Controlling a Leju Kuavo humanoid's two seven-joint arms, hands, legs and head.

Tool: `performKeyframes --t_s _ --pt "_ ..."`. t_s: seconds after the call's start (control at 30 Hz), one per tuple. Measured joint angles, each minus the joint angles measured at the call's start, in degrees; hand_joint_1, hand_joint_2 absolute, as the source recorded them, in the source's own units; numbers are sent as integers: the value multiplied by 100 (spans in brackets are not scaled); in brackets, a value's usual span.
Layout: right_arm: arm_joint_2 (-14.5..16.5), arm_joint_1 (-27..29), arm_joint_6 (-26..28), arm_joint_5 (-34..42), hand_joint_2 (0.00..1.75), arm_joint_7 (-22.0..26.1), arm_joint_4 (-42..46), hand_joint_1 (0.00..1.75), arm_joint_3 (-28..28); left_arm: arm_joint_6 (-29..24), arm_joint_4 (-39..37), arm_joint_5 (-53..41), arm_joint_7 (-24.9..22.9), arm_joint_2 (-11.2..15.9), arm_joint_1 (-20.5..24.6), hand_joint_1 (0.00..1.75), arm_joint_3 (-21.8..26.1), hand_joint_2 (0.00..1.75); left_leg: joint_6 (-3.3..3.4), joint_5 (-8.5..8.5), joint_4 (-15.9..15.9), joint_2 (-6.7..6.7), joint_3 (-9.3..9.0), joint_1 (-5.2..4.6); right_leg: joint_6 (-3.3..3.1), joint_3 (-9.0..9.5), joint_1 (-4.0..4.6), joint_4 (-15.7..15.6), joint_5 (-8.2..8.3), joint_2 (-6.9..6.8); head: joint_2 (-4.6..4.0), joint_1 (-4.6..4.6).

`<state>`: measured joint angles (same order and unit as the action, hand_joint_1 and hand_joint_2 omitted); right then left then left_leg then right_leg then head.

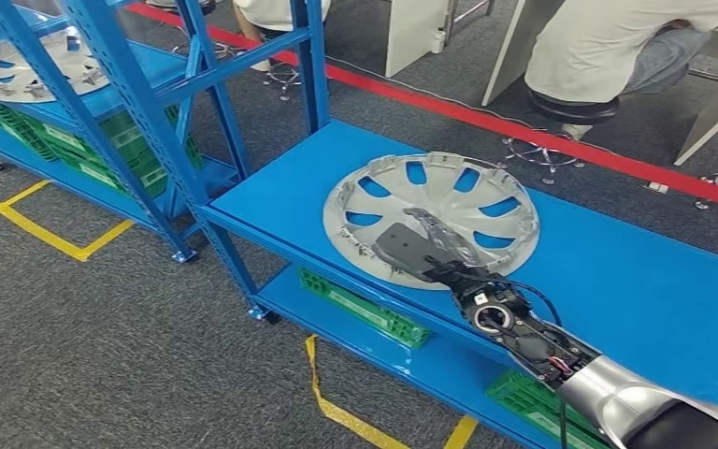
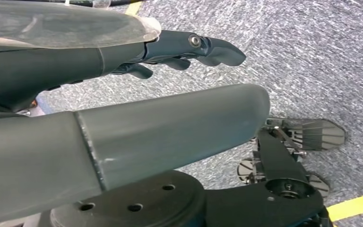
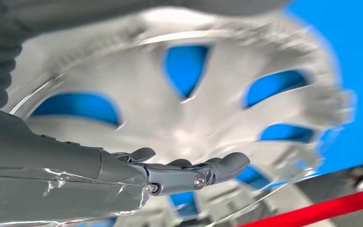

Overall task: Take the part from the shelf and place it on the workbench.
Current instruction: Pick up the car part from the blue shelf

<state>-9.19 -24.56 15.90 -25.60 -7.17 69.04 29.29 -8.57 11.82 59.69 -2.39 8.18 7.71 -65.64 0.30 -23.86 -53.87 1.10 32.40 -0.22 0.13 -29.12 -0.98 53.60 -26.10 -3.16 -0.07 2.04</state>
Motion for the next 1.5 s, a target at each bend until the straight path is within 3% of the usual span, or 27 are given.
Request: performKeyframes --t_s 0.07,0.17,0.83,0.97,1.17,1.5 --pt "-80 37 -53 -412 175 -292 82 0 -1 0 0 4 1 6 -6 0 0 0 6 -4 -3 -1 0 -5 103 6 -13 -8 -8 0 0 -1" --pt "-182 84 -97 -646 175 -467 194 0 -2 -2 0 5 1 13 -10 0 0 0 6 -5 -2 -2 -1 -1 132 6 -12 -9 -15 0 0 -20" --pt "-390 155 -108 -678 175 -508 483 0 -4 -2 0 5 1 10 -14 0 0 0 -7 3 10 0 -12 34 124 11 23 -2 -25 0 0 -99" --pt "-399 161 -176 -1063 175 -772 484 0 -8 -5 0 2 1 10 -14 0 0 0 -7 3 10 0 -12 34 124 11 23 -3 -25 0 0 -105" --pt "-431 192 -532 -1815 175 -1240 460 0 -43 -33 0 24 -2 4 -19 0 0 0 -7 3 10 0 -15 34 124 13 24 -3 -25 1 0 -115" --pt "-432 -120 -1574 -1629 175 -1329 -220 0 39 -69 0 41 -37 -6 -35 0 0 0 -7 3 12 0 -21 34 123 23 24 -2 -26 1 0 -122"
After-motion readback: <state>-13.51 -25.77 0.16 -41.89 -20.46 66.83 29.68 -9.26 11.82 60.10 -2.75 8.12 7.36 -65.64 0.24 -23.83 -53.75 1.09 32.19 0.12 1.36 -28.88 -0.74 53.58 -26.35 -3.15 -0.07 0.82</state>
